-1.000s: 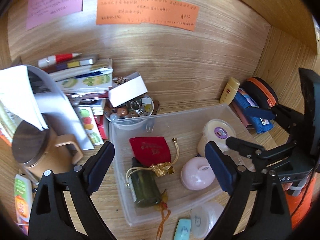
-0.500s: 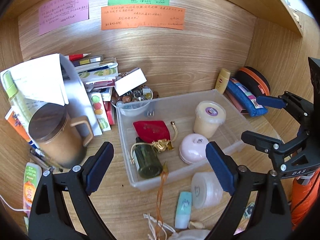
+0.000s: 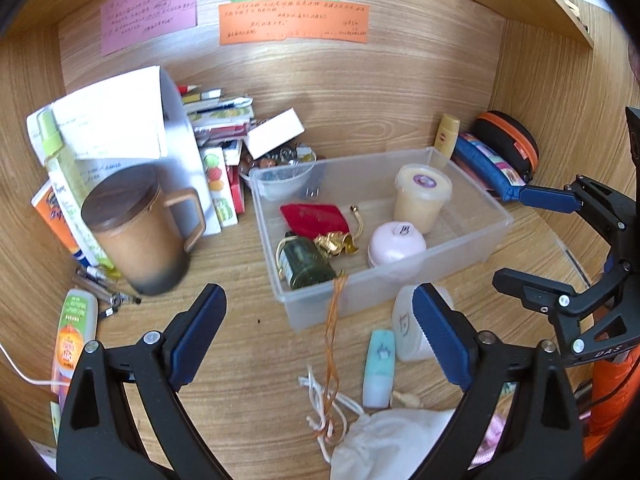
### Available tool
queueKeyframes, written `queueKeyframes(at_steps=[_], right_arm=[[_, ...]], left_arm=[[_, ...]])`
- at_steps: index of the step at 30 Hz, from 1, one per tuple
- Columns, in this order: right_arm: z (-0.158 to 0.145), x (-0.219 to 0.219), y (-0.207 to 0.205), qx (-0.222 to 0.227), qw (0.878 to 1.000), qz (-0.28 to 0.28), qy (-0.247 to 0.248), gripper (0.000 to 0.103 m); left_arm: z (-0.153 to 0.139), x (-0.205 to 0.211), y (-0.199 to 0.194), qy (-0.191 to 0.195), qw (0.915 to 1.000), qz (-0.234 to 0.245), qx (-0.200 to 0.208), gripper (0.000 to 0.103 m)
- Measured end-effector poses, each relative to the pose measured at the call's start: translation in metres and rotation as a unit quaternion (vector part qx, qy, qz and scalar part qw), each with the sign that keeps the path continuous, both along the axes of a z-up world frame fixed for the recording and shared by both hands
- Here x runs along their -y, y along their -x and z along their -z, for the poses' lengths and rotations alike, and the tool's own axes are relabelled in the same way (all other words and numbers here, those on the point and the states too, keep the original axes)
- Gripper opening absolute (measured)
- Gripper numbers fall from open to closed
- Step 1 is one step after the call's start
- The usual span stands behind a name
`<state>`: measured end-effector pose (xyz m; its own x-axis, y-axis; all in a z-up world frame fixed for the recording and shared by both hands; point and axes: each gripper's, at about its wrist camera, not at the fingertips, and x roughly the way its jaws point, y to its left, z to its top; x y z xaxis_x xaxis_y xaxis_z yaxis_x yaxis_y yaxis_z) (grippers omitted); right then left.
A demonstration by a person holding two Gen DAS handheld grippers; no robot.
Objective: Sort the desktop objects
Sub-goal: 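Withdraw both tools toward the white jar and white cloth bag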
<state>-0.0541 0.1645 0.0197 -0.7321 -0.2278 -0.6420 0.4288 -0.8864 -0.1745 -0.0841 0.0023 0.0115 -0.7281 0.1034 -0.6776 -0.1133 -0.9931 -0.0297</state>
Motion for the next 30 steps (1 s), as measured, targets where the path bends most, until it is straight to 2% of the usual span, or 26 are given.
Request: queueKeyframes(at_steps=[13,25,30], right_arm=[[0.03,0.008,-0.004,0.052,0.999,-0.008,0.015,0.088],[0.054,0.016,0.003,0.091,0.996,-0.016,0.02,0.088],[0.06,0.019,0.006,0.1,0.995,-0.02,0.017,0.087]], left_arm=[[0.036,0.018,-0.029,-0.032,0.998,-0.024,0.048,0.095],[0.05,0.003,-0.069,-0.069,0.9958,-0.013,0.06,0.095],[0.059,-0.007,-0.076,-0.07,0.9944,-0.01,0.078,0.095]])
